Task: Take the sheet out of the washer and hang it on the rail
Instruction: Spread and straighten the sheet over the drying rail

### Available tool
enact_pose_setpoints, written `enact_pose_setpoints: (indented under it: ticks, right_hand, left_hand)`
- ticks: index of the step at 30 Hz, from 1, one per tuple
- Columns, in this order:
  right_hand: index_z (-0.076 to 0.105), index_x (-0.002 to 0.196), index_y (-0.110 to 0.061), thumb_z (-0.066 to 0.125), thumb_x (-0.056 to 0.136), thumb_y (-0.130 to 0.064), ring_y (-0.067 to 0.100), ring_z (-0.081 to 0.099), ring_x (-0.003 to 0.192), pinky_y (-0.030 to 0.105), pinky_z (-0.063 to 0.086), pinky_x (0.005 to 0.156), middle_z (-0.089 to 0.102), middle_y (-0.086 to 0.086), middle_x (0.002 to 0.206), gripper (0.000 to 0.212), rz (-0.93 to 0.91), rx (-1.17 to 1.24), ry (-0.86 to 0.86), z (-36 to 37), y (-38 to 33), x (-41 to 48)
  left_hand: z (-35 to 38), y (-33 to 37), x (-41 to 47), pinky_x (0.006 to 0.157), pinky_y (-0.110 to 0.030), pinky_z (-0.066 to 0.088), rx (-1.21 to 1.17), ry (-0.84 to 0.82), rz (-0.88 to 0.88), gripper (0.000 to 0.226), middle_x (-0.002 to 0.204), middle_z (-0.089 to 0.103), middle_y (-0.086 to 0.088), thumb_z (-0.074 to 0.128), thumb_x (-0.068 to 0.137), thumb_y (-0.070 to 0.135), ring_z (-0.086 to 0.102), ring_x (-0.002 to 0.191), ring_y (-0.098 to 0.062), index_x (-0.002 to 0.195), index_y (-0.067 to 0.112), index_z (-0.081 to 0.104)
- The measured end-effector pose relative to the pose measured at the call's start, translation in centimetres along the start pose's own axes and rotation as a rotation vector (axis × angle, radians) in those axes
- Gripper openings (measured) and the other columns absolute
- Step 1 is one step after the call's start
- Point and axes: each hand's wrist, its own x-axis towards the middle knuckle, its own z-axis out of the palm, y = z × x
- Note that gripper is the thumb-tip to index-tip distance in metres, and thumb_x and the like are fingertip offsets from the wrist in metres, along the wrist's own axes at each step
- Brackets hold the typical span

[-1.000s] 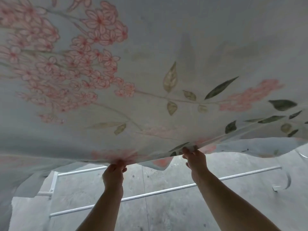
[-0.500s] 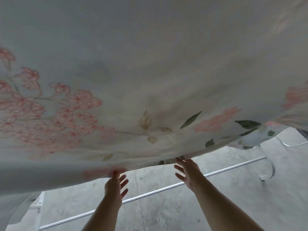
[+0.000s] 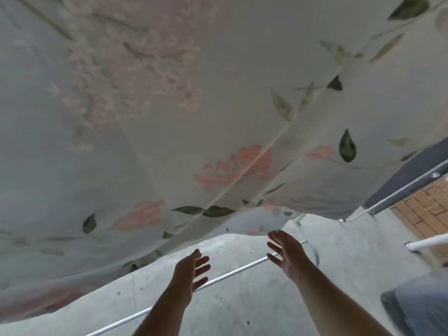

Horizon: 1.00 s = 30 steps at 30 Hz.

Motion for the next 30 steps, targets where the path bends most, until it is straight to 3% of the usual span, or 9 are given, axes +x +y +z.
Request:
enact_pose_setpoints:
  ticks: [4, 8, 9, 11, 17, 21, 25, 30]
  right_hand:
    - [0.047, 0.130, -0.012, 0.058, 0.092, -0.013, 0.026, 0.054, 0.112, 0.039, 0.048, 0.079, 0.058, 0.009, 0.124, 0.039, -0.015, 0.121, 0.017, -6.6, -3.6, 2.9]
    - [0.051, 0.124, -0.017, 0.056, 0.092, -0.008, 0.024, 0.052, 0.119, 0.044, 0.044, 0.094, 0.061, -0.001, 0.116, 0.034, -0.094, 0.286, -0.024, -10.8, -6.8, 6.8]
    - [0.053, 0.120, -0.019, 0.057, 0.090, -0.008, 0.022, 0.054, 0.119, 0.044, 0.044, 0.095, 0.064, -0.004, 0.111, 0.033, -0.104, 0.322, -0.076, -11.2, -7.4, 7.4]
    - [0.056, 0.114, -0.021, 0.060, 0.083, -0.011, 0.020, 0.057, 0.114, 0.045, 0.045, 0.096, 0.069, -0.005, 0.103, 0.033, -0.101, 0.380, -0.182, -11.9, -8.4, 8.4]
    - [0.055, 0.103, -0.024, 0.053, 0.095, -0.012, 0.016, 0.058, 0.101, 0.045, 0.039, 0.099, 0.062, -0.005, 0.107, 0.015, -0.165, 0.245, -0.109, -13.3, -9.4, 12.4]
    - [0.051, 0.115, -0.016, 0.062, 0.091, -0.017, 0.024, 0.057, 0.108, 0.043, 0.044, 0.097, 0.062, 0.002, 0.113, 0.026, -0.166, 0.080, 0.016, -13.3, -8.8, 15.4]
    - [0.055, 0.105, -0.010, 0.067, 0.087, -0.020, 0.023, 0.062, 0.095, 0.039, 0.051, 0.086, 0.063, 0.010, 0.108, 0.024, -0.148, -0.064, 0.154, -13.1, -6.5, 17.4]
    - [0.058, 0.085, -0.014, 0.069, 0.086, -0.020, 0.023, 0.062, 0.094, 0.042, 0.052, 0.090, 0.064, 0.008, 0.096, 0.012, -0.091, -0.097, 0.124, -12.2, -3.5, 19.7]
  left_hand:
    - [9.1, -3.1, 1.0, 0.081, -0.042, 0.049, -0.164, -0.049, -0.017, 0.031, 0.119, 0.063, -0.013, 0.051, 0.097, 0.018, 0.058, 0.107, -0.030, 0.124, 0.003, 0.051]
    - [16.2, -2.8, 3.5, 0.090, -0.048, 0.044, -0.357, -0.025, 0.066, 0.037, 0.129, 0.056, -0.013, 0.050, 0.096, 0.008, 0.052, 0.117, -0.029, 0.132, 0.004, 0.045]
    - [17.2, -1.9, 4.2, 0.092, -0.049, 0.042, -0.397, -0.013, 0.125, 0.036, 0.125, 0.057, -0.012, 0.050, 0.095, 0.006, 0.051, 0.119, -0.028, 0.130, 0.005, 0.046]
    - [18.9, 0.2, 5.7, 0.094, -0.049, 0.042, -0.422, -0.001, 0.232, 0.017, 0.106, 0.064, -0.004, 0.053, 0.093, 0.003, 0.053, 0.115, -0.023, 0.107, 0.013, 0.053]
    - [20.4, 1.0, 8.3, 0.085, -0.039, 0.049, -0.189, 0.204, 0.274, 0.011, 0.084, 0.064, -0.003, 0.066, 0.088, 0.017, 0.061, 0.085, -0.019, 0.080, 0.015, 0.059]
    - [20.7, -2.1, 11.4, 0.068, -0.030, 0.044, -0.096, 0.317, 0.317, 0.015, 0.077, 0.065, -0.004, 0.066, 0.088, 0.020, 0.061, 0.073, -0.021, 0.074, 0.017, 0.060]
    - [18.9, -3.8, 14.2, 0.055, -0.027, 0.034, 0.025, 0.419, 0.305, 0.023, 0.069, 0.067, -0.005, 0.067, 0.085, 0.026, 0.067, 0.077, -0.027, 0.067, 0.015, 0.060]
    - [16.9, -5.9, 17.3, 0.062, -0.034, 0.039, 0.120, 0.494, 0.244, 0.023, 0.058, 0.066, 0.008, 0.067, 0.084, 0.031, 0.069, 0.084, -0.029, 0.067, 0.019, 0.059]
